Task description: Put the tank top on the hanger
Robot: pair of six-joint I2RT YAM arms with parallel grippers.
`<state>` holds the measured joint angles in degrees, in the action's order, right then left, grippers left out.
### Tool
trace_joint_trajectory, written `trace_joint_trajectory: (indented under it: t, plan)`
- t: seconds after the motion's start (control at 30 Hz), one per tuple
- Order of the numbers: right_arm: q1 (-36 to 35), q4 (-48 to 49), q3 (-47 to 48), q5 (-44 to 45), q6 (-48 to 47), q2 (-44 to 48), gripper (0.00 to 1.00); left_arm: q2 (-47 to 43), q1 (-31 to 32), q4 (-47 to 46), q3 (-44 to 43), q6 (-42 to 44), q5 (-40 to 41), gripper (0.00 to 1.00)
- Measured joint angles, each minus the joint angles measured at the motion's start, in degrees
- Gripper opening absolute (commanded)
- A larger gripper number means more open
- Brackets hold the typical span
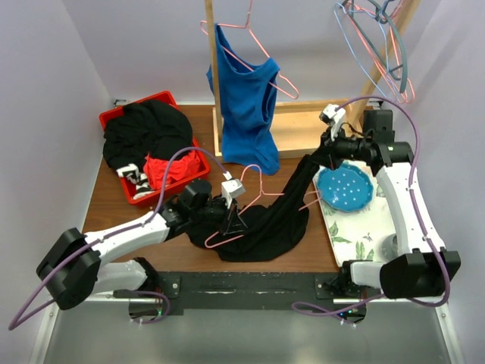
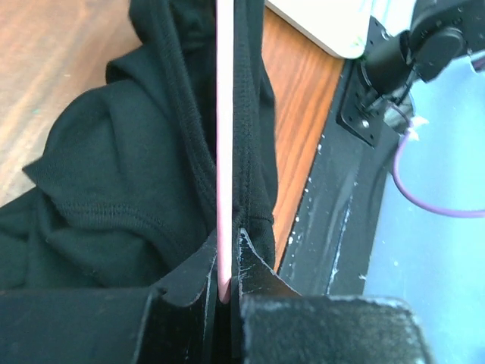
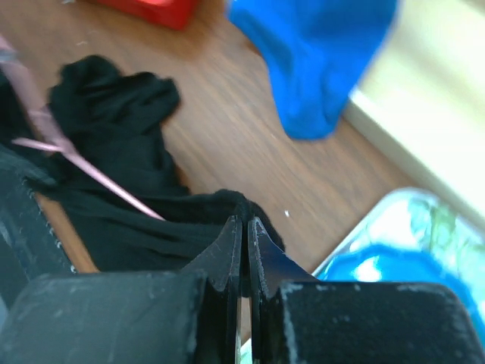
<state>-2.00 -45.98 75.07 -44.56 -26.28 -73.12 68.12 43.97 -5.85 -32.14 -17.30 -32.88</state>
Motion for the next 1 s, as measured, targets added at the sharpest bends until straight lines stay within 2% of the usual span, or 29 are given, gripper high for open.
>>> trace_joint_trajectory:
  t: [0.03,0.1,0.13,0.2,0.23,0.3,0.33,0.37,0.43,0.7,0.87,1.0]
  plan:
    - [-0.92,-1.46,1.64,-1.16,-1.51,0.0,0.16,0.68,-0.02,0.28,-0.46,0.26,-0.81,0.0]
    - [-3.39,-3.91,3.54,-2.43,-4.26,0.15,0.21,0.9,-0.04,0.7,-0.87,0.61,-2.23,0.0]
    - [-5.01,-4.85,3.65,-2.78,-5.55,0.44,0.33,0.74,-0.04,0.79,-0.98,0.72,-2.89,0.0]
    - [-7.65,-7.17,3.04,-2.75,-7.65,0.92,0.48,0.09,-0.04,0.87,-1.09,1.42,-3.82,0.0]
    - [-8.5,-8.02,2.16,-2.67,-8.61,1.38,0.61,-0.42,-0.04,1.07,-1.09,1.73,-4.17,0.0]
    - [-8.85,-9.9,0.37,-1.53,-9.92,2.73,0.74,-2.12,-0.04,1.53,-1.09,2.58,-4.68,0.0]
    - [-8.79,-10.84,-0.37,-0.72,-10.58,3.52,0.83,-3.08,-0.04,1.77,-1.09,3.23,-4.9,0.0]
    - [-8.7,-11.78,-0.87,0.2,-11.17,4.39,0.87,-4.0,-0.04,2.14,-1.09,3.72,-5.07,0.0]
    - [-8.55,-13.11,-1.29,1.62,-12.09,6.51,0.92,-5.57,-0.04,2.91,-1.11,5.03,-5.57,0.0]
    - [-8.44,-17.31,0.96,5.81,-14.95,11.19,0.99,-7.28,-0.04,9.97,-3.45,10.93,-6.45,0.0]
    - [-7.93,-20.7,5.18,9.18,-18.51,10.19,0.99,-7.98,-0.04,14.36,-5.33,14.25,-6.49,0.0]
    - [-7.8,-25.75,6.84,6.99,-24.44,8.59,0.98,-8.35,-0.04,16.79,-6.64,16.61,-6.34,0.0]
